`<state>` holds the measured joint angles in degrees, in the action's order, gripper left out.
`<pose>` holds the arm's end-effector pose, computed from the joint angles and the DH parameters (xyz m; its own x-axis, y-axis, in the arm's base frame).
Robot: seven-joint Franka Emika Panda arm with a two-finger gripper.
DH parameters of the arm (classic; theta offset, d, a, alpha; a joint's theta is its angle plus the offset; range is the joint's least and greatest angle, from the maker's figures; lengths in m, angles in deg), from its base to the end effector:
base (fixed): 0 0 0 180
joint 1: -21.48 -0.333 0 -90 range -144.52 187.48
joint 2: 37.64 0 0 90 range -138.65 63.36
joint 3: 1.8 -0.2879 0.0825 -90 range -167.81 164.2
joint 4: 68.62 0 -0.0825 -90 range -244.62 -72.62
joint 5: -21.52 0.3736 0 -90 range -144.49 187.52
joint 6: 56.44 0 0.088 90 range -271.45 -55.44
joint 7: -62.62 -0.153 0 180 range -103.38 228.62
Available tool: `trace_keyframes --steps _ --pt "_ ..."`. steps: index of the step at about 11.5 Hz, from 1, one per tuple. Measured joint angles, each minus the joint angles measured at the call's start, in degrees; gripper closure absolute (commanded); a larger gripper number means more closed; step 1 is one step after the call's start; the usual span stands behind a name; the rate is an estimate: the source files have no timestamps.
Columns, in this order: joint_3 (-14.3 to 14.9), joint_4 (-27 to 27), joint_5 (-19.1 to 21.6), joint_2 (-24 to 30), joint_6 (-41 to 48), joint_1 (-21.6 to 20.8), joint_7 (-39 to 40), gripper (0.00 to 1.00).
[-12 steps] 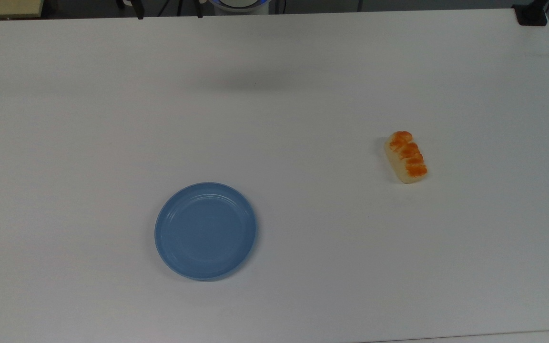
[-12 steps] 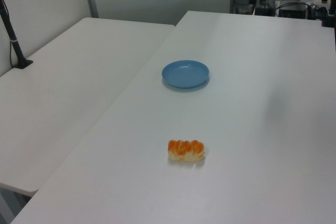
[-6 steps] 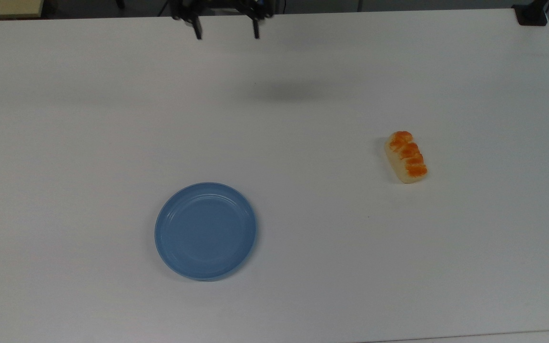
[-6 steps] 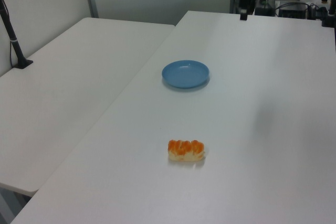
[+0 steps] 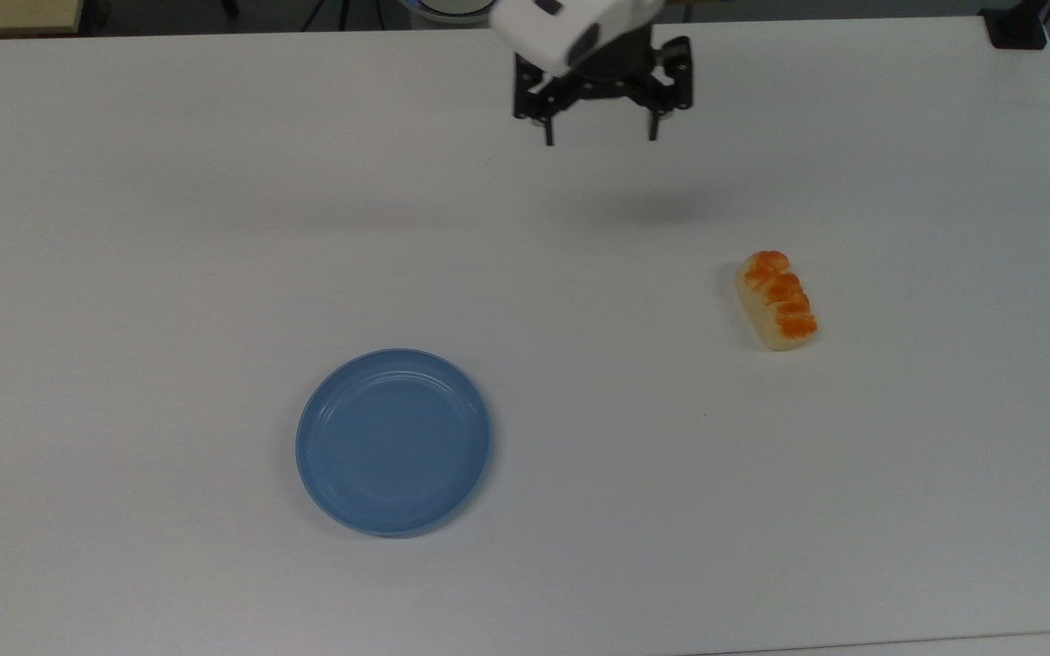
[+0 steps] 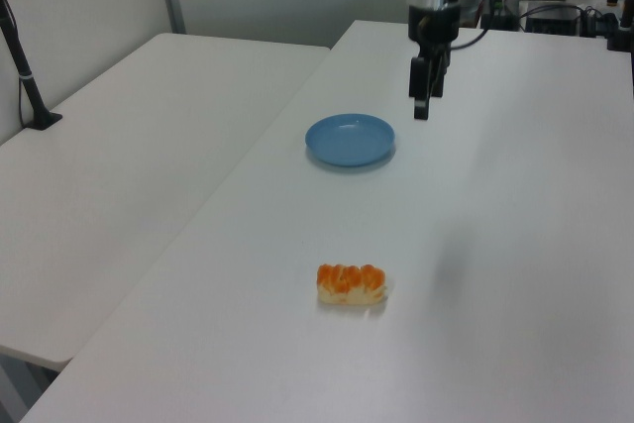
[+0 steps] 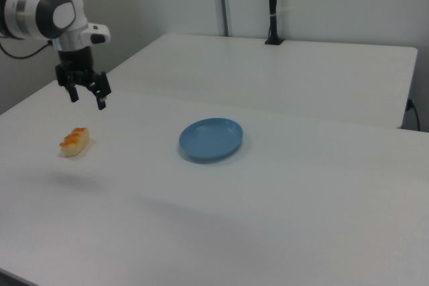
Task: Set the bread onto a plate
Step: 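Move the open gripper over the orange-glazed bread roll and lower it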
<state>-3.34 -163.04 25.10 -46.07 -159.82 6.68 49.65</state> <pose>0.5697 0.1747 0.4512 0.9990 0.0445 -0.0060 0.0440 -0.9969 -0.0651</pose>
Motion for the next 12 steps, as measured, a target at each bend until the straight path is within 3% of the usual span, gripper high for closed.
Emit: trace_keyframes --steps 6,12 --pt "-0.1 6.7 -2.7 -10.4 -1.8 -8.9 -2.6 0.00" --pt "-0.1 11.3 -6.6 -20.9 -14.4 -14.9 -10.6 0.00"
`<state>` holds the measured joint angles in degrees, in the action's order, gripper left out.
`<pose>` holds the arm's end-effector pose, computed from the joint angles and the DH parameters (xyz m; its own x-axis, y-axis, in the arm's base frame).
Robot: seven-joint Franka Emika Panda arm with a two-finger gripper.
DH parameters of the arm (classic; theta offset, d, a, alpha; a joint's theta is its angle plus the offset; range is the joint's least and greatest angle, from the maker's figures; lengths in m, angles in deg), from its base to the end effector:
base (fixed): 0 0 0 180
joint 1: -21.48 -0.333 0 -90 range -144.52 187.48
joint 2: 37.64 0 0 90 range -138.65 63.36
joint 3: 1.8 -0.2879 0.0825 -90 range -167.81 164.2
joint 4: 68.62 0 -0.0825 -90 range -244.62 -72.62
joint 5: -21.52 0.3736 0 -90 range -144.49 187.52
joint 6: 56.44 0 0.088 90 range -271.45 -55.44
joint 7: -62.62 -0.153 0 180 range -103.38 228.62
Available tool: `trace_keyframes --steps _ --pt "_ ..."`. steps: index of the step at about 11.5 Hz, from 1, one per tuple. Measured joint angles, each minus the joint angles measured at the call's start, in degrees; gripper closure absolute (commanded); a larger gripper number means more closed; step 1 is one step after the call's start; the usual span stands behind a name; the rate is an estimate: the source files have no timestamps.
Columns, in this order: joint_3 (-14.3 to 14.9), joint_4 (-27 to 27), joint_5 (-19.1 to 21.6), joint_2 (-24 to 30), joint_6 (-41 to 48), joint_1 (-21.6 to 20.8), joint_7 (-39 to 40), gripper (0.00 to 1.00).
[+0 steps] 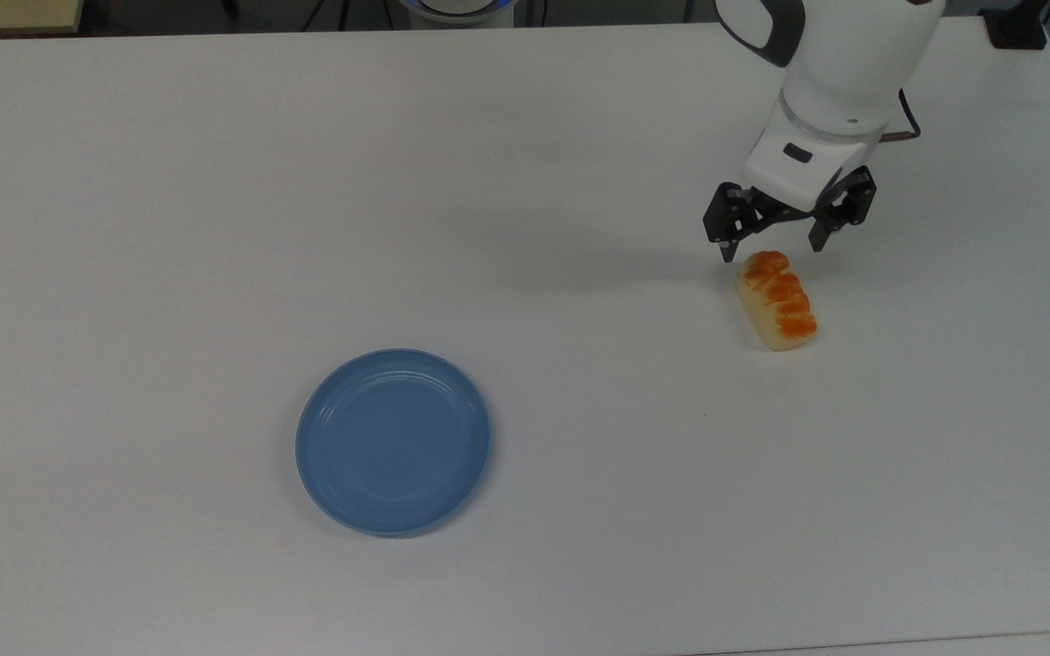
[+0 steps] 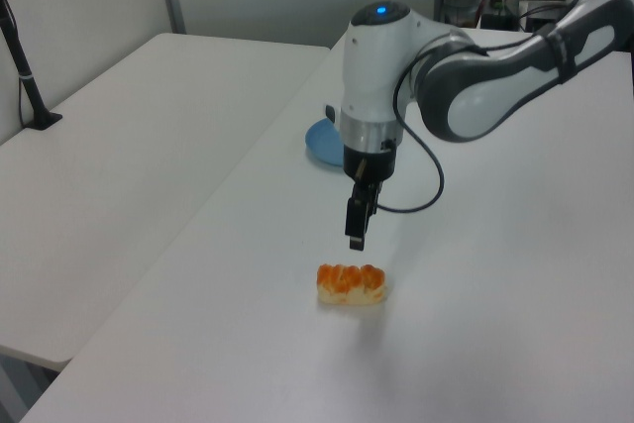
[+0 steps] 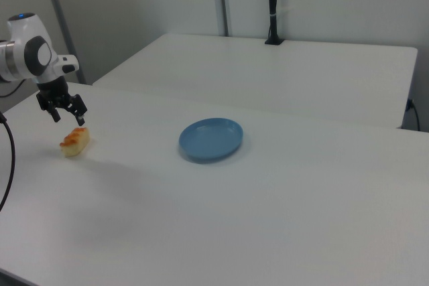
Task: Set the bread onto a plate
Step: 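Move the open gripper over the orange-glazed bread roll and lower it, then close the gripper on the bread roll and lift it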
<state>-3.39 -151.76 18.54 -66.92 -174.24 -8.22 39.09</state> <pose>0.5948 0.3529 0.3336 0.9834 0.1517 0.0996 0.1530 -0.9882 -0.0058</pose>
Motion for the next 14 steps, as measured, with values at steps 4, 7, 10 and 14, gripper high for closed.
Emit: trace_keyframes --steps 4,7,10,14 --pt "-0.3 0.4 -0.3 -2.7 -0.8 -2.0 -0.5 0.00" --pt "-0.4 0.4 -0.8 -4.7 -1.9 -2.2 -0.6 0.00" --pt "-0.4 0.4 -1.7 -6.3 -2.4 -2.2 -0.6 0.04" --pt "-0.4 0.5 -2.3 -6.8 -2.4 -2.2 -0.6 0.61"
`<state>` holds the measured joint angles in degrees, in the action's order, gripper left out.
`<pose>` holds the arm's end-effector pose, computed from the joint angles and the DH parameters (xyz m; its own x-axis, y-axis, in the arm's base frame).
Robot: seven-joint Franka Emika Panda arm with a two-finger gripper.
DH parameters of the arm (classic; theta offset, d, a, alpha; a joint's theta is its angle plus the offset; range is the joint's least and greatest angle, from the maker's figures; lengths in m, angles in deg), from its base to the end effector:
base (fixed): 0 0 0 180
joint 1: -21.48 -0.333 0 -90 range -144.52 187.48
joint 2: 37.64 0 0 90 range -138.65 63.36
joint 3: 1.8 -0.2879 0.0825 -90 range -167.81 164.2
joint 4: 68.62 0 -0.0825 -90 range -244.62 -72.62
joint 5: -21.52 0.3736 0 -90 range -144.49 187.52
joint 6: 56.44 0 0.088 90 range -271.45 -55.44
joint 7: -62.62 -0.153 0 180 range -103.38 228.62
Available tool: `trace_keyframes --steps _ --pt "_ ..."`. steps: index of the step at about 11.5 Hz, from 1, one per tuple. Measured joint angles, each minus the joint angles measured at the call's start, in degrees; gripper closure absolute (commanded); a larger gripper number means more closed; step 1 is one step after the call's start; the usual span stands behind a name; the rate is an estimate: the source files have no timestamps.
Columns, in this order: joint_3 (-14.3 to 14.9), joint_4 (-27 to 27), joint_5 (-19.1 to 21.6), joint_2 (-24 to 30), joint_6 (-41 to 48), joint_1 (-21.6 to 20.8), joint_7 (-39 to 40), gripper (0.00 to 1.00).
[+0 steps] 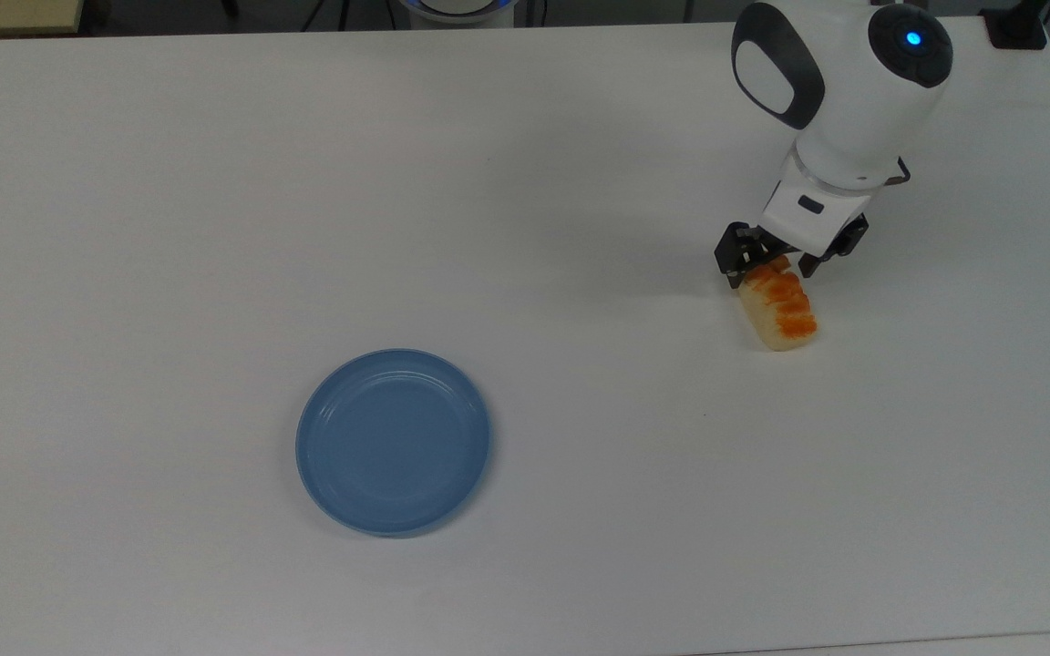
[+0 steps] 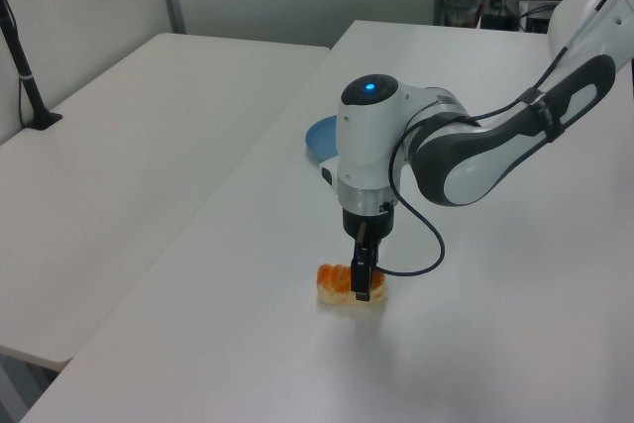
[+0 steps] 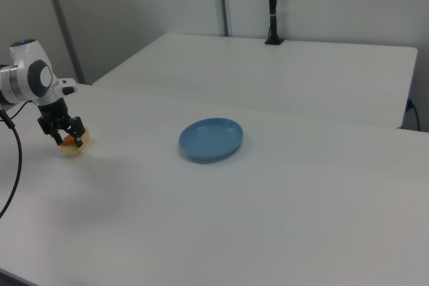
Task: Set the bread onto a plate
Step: 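Close the gripper on the bread roll and lift it, then carry the held bread roll over the blue plate and lower it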
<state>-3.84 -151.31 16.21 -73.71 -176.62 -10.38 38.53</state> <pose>0.5834 0.3784 0.2593 0.9768 0.2090 0.0467 0.2069 -0.9773 0.0451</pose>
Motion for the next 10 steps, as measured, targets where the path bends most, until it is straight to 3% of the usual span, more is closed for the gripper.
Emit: trace_keyframes --steps 2,7,10 --pt "0.0 0.1 0.0 -0.2 0.0 0.0 0.0 0.67" --pt "0.0 1.9 -0.1 0.8 0.0 0.5 0.0 0.67" --pt "0.3 2.5 -0.1 5.3 1.5 4.3 -0.1 0.67"
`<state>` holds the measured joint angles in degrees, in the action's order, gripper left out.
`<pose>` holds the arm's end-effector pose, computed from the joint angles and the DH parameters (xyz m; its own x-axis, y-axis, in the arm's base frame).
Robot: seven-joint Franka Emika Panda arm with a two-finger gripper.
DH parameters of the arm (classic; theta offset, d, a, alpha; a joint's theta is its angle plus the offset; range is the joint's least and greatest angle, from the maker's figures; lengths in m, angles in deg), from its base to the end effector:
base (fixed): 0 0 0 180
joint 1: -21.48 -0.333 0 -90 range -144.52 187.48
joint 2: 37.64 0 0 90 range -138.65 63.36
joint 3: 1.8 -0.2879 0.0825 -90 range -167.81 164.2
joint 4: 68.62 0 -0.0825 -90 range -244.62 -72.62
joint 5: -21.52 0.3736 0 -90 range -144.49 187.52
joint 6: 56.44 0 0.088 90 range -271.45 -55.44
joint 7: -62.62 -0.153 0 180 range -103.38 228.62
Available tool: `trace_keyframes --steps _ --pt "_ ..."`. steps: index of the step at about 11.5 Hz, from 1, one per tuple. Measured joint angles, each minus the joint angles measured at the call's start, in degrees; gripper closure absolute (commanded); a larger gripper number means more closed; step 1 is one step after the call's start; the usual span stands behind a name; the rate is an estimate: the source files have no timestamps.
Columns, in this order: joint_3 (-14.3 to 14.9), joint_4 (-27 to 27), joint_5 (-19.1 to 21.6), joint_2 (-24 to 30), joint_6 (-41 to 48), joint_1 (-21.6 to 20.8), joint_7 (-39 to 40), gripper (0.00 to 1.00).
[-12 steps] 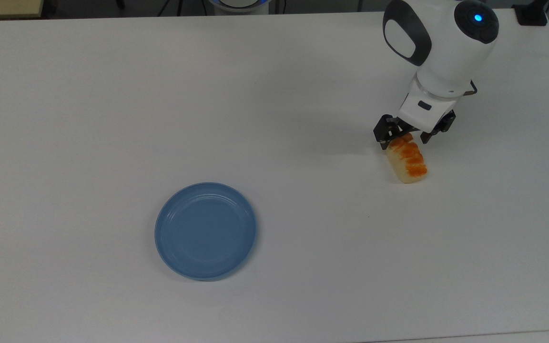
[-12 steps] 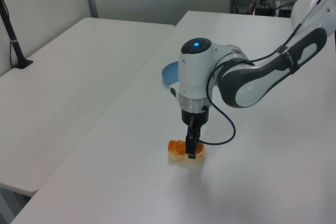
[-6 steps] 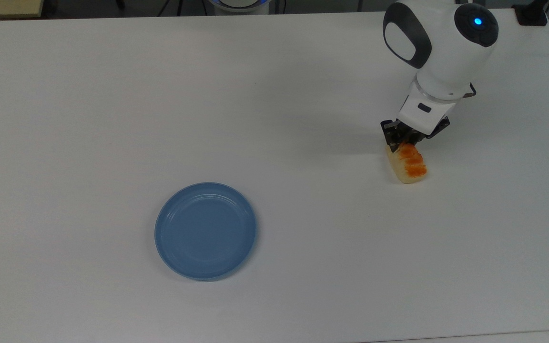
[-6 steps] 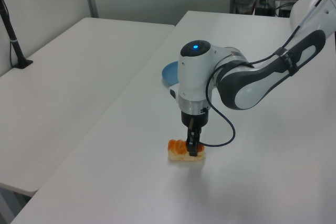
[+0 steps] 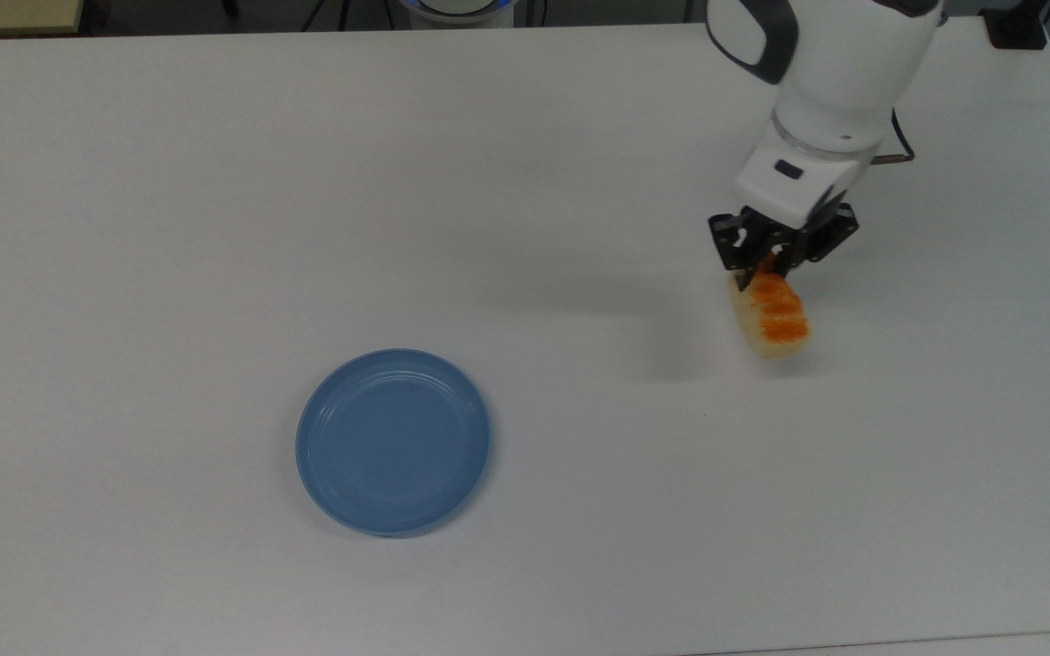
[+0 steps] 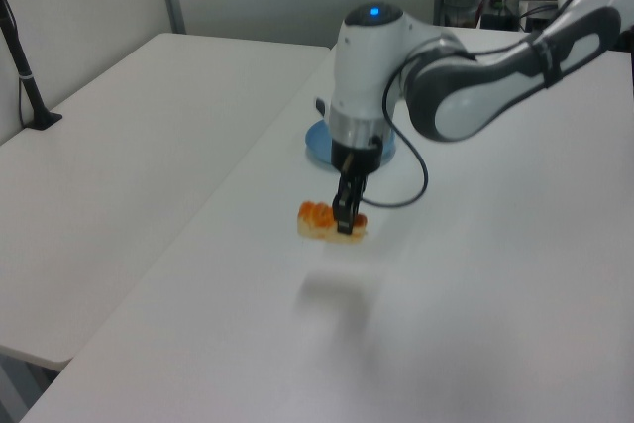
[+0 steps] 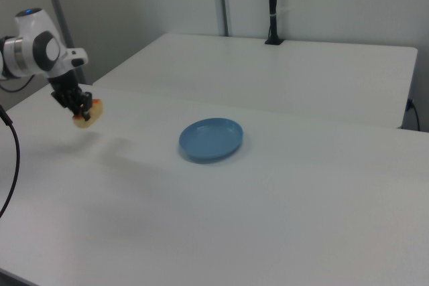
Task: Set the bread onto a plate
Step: 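Carry the held bread roll over the blue plate and lower it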
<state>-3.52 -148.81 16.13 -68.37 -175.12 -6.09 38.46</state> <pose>0.6201 0.3344 0.3426 0.9807 0.1229 0.1518 0.1227 -0.9924 0.0113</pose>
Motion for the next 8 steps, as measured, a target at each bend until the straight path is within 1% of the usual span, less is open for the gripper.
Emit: trace_keyframes --steps 3,4,6,7,8 --pt "0.5 0.4 -0.1 3.3 5.5 5.0 0.0 0.67" --pt "0.6 1.5 -0.4 4.2 8.2 7.0 0.5 0.67" --pt "0.7 4.6 -0.6 5.5 14.0 11.4 4.2 0.67" --pt "1.0 5.3 -1.0 6.1 15.7 13.3 6.5 0.67" --pt "1.8 5.5 -1.4 6.5 16.2 14.6 8.5 0.67"
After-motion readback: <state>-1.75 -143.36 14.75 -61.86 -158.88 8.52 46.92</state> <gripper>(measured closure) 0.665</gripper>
